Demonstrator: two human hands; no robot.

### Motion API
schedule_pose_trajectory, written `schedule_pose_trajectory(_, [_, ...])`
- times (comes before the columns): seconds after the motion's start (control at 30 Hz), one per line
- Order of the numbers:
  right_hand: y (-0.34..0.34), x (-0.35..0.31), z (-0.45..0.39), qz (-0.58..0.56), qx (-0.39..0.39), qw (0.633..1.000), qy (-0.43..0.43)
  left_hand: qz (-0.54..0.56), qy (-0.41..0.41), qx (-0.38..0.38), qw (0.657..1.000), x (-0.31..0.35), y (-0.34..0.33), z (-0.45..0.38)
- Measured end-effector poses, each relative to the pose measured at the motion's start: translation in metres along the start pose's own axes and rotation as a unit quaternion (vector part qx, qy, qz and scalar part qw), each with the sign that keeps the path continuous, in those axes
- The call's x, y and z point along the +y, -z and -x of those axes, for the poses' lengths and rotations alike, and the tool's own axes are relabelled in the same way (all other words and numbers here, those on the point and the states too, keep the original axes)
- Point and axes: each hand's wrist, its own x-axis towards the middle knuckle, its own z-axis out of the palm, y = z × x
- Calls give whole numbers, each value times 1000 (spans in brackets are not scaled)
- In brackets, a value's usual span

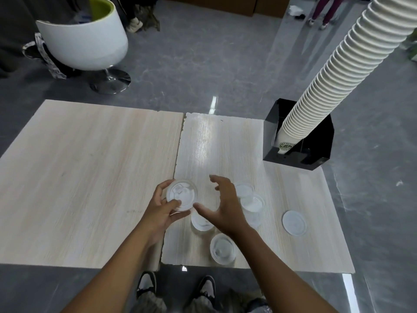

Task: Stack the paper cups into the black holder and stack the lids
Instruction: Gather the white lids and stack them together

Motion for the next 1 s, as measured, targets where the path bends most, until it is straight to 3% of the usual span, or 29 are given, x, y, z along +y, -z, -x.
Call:
schedule_pose_trajectory(0.07, [-4, 13, 10, 64, -7, 998, -5, 23, 2, 8, 1000, -3, 12, -4])
schedule_pose_trajectory(0.23, [-23, 33, 28, 241, -110, 963, -49, 51, 13, 27, 998, -12, 30, -8])
schedule_pose_trajectory(0.53, [-38, 40, 25, 317, -165, 929, -96, 54, 31, 26, 998, -23, 37, -14])
schedule_pose_trajectory(0.83, [-44, 42, 22, 322, -136, 935, -57, 57, 32, 22, 998, -21, 44, -16])
schedule_pose_trajectory(1.0, [-30, 35, 15, 197, 12, 979, -60, 65, 32, 13, 997, -18, 44, -15])
